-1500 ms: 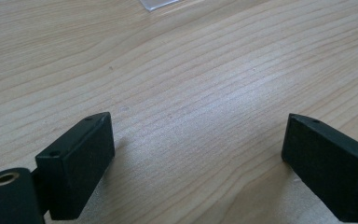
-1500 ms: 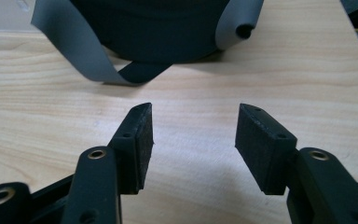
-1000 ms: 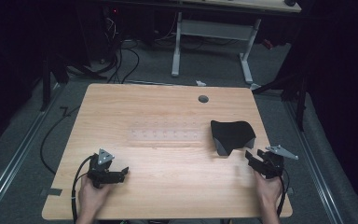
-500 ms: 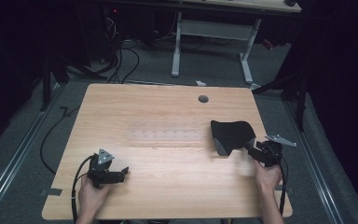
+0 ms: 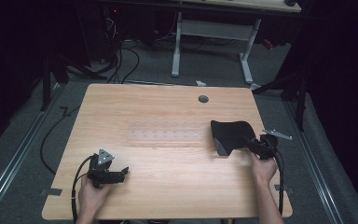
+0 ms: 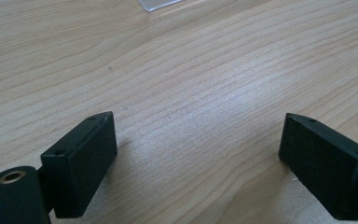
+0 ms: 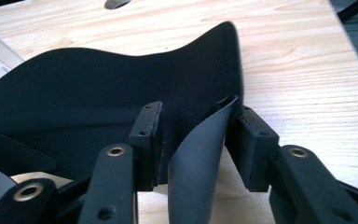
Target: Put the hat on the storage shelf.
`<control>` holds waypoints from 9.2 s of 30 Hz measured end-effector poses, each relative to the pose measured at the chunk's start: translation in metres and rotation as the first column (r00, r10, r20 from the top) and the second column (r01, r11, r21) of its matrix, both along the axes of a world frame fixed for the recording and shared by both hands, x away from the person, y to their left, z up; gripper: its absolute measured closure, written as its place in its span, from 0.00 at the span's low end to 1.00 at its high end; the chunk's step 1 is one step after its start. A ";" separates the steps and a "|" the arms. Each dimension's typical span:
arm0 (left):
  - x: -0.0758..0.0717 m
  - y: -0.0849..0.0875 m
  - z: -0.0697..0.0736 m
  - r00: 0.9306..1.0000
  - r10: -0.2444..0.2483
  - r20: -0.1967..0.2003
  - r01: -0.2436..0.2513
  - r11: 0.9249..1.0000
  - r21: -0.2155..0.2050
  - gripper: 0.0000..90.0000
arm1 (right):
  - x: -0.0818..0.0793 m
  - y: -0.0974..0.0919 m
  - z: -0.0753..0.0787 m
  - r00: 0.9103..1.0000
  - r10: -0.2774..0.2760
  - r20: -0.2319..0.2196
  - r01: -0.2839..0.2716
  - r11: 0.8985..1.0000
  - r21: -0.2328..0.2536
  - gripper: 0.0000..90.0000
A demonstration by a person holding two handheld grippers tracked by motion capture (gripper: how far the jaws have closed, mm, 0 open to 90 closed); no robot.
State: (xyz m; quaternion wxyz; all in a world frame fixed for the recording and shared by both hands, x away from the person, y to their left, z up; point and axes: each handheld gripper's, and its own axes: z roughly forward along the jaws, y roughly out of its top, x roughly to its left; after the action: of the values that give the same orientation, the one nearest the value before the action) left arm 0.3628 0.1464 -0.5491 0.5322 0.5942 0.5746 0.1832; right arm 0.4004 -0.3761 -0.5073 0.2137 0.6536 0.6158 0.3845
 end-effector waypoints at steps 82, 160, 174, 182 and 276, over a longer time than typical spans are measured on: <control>-0.002 -0.001 0.001 1.000 0.004 0.015 -0.004 1.000 -0.004 0.20 | -0.095 0.033 0.031 0.977 0.167 0.129 -0.186 0.970 0.155 0.94; -0.049 -0.075 0.068 0.897 -0.378 0.231 0.400 0.915 -0.058 0.17 | -0.071 0.151 0.056 0.847 0.514 0.132 -0.531 0.825 0.195 0.94; -0.051 -0.077 0.068 0.888 -0.391 0.241 0.411 0.911 -0.036 0.17 | -0.067 0.163 0.058 0.841 0.535 0.077 -0.540 0.822 0.181 0.94; -0.051 -0.077 0.069 0.887 -0.392 0.245 0.415 0.909 -0.048 0.17 | -0.066 0.167 0.059 0.841 0.538 0.061 -0.540 0.823 0.178 0.93; -0.059 -0.054 0.095 0.818 -0.521 0.242 0.566 0.804 -0.183 0.96 | -0.072 0.121 0.009 0.917 0.396 0.038 -0.388 0.912 -0.137 0.53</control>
State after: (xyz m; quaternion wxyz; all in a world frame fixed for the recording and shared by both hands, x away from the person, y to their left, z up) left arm 0.3040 0.0928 -0.4542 0.6816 0.6443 0.3469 0.0023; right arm 0.3287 -0.2552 -0.4983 0.1930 0.4891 0.7502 0.4009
